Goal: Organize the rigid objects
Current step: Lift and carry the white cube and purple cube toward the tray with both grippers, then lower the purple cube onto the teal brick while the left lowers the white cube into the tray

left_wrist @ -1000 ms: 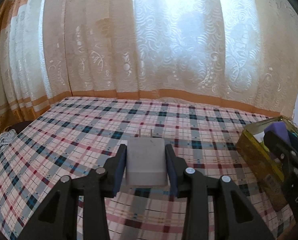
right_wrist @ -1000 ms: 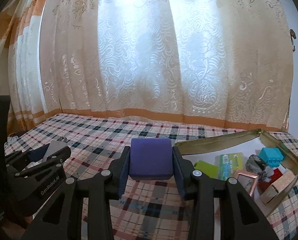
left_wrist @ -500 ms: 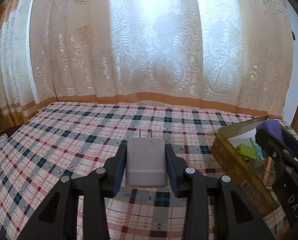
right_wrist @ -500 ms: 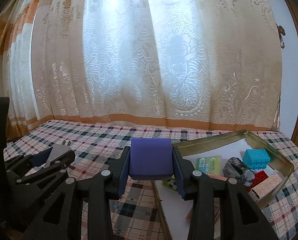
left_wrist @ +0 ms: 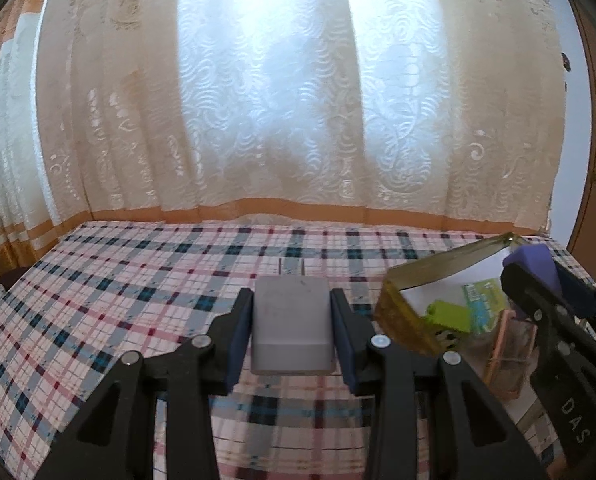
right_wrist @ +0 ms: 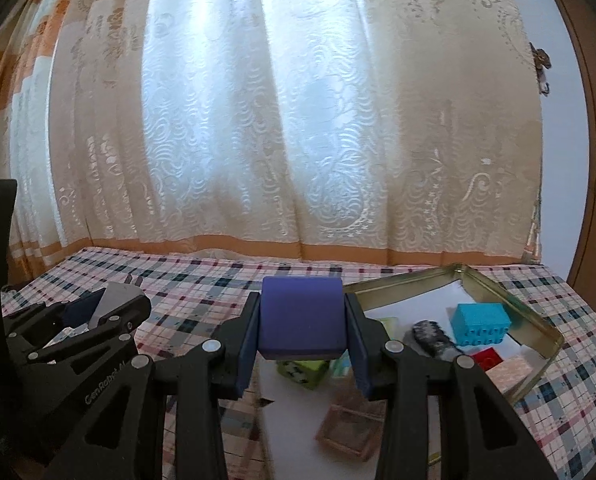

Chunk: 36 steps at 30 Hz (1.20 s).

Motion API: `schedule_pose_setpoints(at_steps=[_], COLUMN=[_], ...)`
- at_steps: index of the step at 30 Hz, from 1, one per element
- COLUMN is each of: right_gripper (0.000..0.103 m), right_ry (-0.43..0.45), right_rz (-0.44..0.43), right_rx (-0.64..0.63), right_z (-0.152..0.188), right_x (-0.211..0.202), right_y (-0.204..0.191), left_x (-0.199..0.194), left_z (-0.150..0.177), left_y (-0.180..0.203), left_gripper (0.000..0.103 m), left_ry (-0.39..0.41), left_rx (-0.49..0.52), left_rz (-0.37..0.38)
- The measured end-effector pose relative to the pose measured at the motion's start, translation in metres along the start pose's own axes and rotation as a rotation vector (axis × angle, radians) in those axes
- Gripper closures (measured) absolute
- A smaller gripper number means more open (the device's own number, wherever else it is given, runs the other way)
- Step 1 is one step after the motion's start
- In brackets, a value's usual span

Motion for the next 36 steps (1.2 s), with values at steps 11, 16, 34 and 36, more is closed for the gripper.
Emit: schedule_pose_setpoints(at_steps=[11, 16, 34, 36], right_gripper=[0.06, 0.06, 0.06, 0.06], right_ry=[0.016, 0.02, 0.026, 0.025], right_rz=[0.03, 0.047, 0.108, 0.118], right_rx=[0.018, 0.014, 0.048, 0.054], right_z=[-0.004, -0.003, -0.004, -0.004], right_x=[-0.006, -0.01, -0.019, -0.019], right_y=[0.03, 0.041, 0.086, 0.093], left_x=[-0.002, -0.006, -0.019, -0.02], left_z=[-0.004, -0.004, -0.019, -0.021], left_y=[0.028, 0.038, 0.085, 0.092], left_gripper=[0.066, 0.066, 0.066, 0.066], left_ry=[0.011, 0.017, 0.055, 0.057], left_rx=[0.022, 0.037, 0.072, 0.077], left_rz=[0.018, 0.026, 0.071, 0.082])
Point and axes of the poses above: each gripper's, at about its wrist camera, not at the fingertips, and x roughly the way its jaws point, y to its right, z to its underside, the point moved 6 cm from there along x, roughly the way its jaws point, and after that the axes turned 2 degrees about y, right-handed, at the moved point
